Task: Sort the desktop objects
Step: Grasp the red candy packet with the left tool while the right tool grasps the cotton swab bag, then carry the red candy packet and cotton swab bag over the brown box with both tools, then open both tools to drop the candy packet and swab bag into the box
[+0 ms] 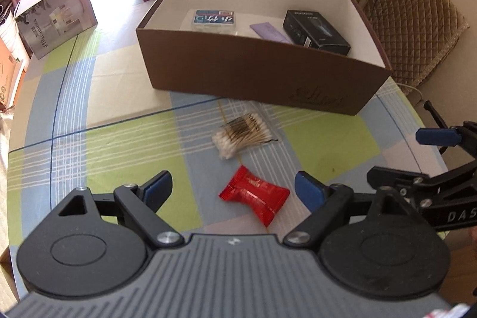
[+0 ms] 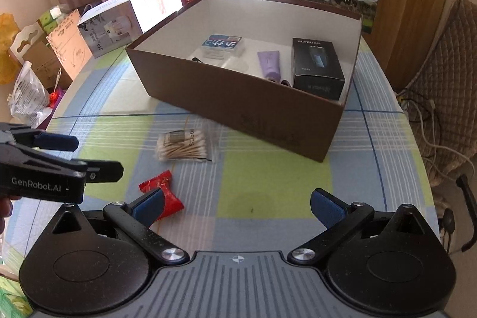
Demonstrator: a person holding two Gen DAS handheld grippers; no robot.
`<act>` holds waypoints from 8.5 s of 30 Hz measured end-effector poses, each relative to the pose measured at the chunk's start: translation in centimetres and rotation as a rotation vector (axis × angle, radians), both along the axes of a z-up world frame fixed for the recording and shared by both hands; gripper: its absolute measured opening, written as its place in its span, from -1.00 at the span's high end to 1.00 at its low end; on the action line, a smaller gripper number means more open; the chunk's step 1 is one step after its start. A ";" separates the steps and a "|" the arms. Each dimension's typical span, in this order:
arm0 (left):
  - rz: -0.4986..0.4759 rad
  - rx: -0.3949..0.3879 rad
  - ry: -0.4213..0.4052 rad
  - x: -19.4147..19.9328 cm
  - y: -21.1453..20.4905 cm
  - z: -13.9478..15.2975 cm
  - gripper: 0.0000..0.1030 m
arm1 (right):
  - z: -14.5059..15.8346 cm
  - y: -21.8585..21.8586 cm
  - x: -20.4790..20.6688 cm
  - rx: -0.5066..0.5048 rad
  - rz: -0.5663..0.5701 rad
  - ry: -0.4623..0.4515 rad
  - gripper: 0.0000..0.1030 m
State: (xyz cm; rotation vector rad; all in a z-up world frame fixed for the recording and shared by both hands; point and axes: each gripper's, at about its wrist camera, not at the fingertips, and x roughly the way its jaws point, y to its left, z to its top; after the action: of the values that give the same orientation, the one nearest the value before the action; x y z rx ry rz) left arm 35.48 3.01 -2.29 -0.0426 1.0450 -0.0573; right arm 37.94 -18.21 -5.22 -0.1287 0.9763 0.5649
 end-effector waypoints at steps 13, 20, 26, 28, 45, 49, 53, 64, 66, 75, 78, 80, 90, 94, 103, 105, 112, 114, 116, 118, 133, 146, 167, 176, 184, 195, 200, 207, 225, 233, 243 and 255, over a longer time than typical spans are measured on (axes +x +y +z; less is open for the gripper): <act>-0.002 -0.013 0.036 -1.2 -0.4 -2.6 -0.67 | -2.6 -0.5 -0.7 -0.009 -0.020 0.037 -0.96; 0.012 -0.016 0.056 -1.3 -1.0 -4.3 -0.56 | -3.6 -1.1 -0.3 -0.008 -0.038 0.046 -0.96; 0.028 -0.042 0.073 -0.6 -1.2 -5.2 -0.45 | -4.2 -1.5 0.3 -0.005 -0.048 0.052 -0.96; 0.032 -0.042 0.075 -0.4 -1.4 -5.5 -0.44 | -4.3 -1.5 0.6 -0.003 -0.053 0.046 -0.96; 0.094 -0.100 0.120 3.3 -2.9 -8.0 -0.17 | -5.8 -2.0 3.3 0.007 -0.077 0.060 -0.49; 0.108 -0.063 0.123 3.8 -3.0 -8.8 0.09 | -6.2 -2.0 3.6 0.005 -0.077 0.072 -0.49; 0.104 -0.063 0.132 3.7 -2.1 -9.3 0.42 | -6.6 -1.8 3.7 0.007 -0.062 0.086 -0.49; 0.144 0.037 0.109 2.3 1.1 -9.6 0.47 | -7.1 1.7 4.2 0.030 0.057 0.085 -0.49; 0.181 0.043 0.106 2.2 2.5 -9.5 0.47 | -7.2 2.7 4.3 0.031 0.081 0.084 -0.49; 0.305 0.051 0.089 2.8 7.0 -8.8 0.47 | -7.9 7.4 5.6 0.060 0.158 0.063 -0.52; 0.317 0.048 0.082 3.1 7.7 -8.6 0.47 | -8.3 8.8 6.1 0.083 0.165 0.044 -0.85; 0.319 0.048 0.079 3.3 8.0 -8.4 0.47 | -8.5 9.6 6.3 0.086 0.173 0.031 -0.90; 0.310 0.044 0.077 3.9 8.7 -8.5 0.47 | -10.3 12.3 7.1 0.037 0.186 0.012 -0.90; 0.300 0.043 0.079 4.1 8.7 -8.6 0.47 | -11.1 12.9 7.2 0.008 0.188 0.017 -0.68; 0.277 0.042 0.078 4.3 8.4 -8.6 0.47 | -11.2 13.0 6.6 -0.036 0.217 -0.011 -0.31; 0.271 0.040 0.076 4.2 8.3 -8.5 0.47 | -11.0 12.9 6.4 -0.045 0.220 -0.008 -0.30; 0.248 0.037 0.073 3.9 7.7 -8.4 0.47 | -10.8 12.3 5.5 -0.053 0.227 0.017 -0.29; 0.242 0.035 0.073 3.7 7.5 -8.4 0.47 | -10.7 11.9 5.1 -0.046 0.232 0.029 -0.29; 0.236 0.035 0.074 3.5 7.4 -8.4 0.47 | -10.7 11.5 4.7 -0.040 0.233 0.037 -0.29; 0.232 0.033 0.076 3.2 7.2 -8.4 0.47 | -10.5 10.9 4.2 -0.035 0.231 0.045 -0.29; 0.183 0.023 0.072 1.1 5.5 -7.6 0.47 | -9.3 6.9 1.3 -0.014 0.177 0.065 -0.29; 0.126 0.009 0.046 -0.6 3.8 -6.0 0.47 | -7.9 4.7 -0.9 0.004 0.156 0.079 -0.29; -0.026 -0.054 -0.137 1.7 0.3 2.0 0.47 | 0.2 1.5 0.3 0.116 0.073 -0.082 -0.29; -0.056 -0.078 -0.193 5.0 -0.8 4.6 0.47 | 3.2 0.6 3.6 0.138 0.049 -0.155 -0.29; -0.074 -0.089 -0.210 8.5 -1.9 5.4 0.47 | 4.5 0.4 7.3 0.134 0.045 -0.201 -0.29; -0.093 -0.071 -0.221 12.9 -3.4 5.3 0.47 | 4.5 0.9 11.3 0.102 0.070 -0.217 -0.29; -0.088 -0.077 -0.202 14.9 -3.6 4.7 0.47 | 3.7 0.9 13.2 0.090 0.075 -0.199 -0.29; -0.072 -0.096 -0.163 18.0 -3.9 3.3 0.47 | 2.2 1.6 15.9 0.065 0.081 -0.171 -0.29; -0.042 -0.080 -0.024 21.9 -4.5 -2.2 0.47 | -2.0 2.6 19.0 0.034 0.095 -0.072 -0.29; -0.035 -0.090 0.027 22.9 -4.6 -3.8 0.47 | -2.3 2.5 19.4 0.030 0.092 -0.059 -0.29; -0.022 -0.093 0.035 23.1 -4.0 -3.9 0.34 | -2.8 2.9 19.4 0.029 0.103 -0.042 -0.29; 0.024 -0.062 0.009 22.8 -2.2 -2.6 0.16 | -3.2 4.5 18.9 0.030 0.140 -0.033 -0.29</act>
State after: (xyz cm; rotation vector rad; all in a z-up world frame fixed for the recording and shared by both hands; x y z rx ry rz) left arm 58.32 0.84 -4.91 -0.1114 1.0510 -0.0681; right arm 56.85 -13.66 -8.38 -0.1800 0.9313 0.7037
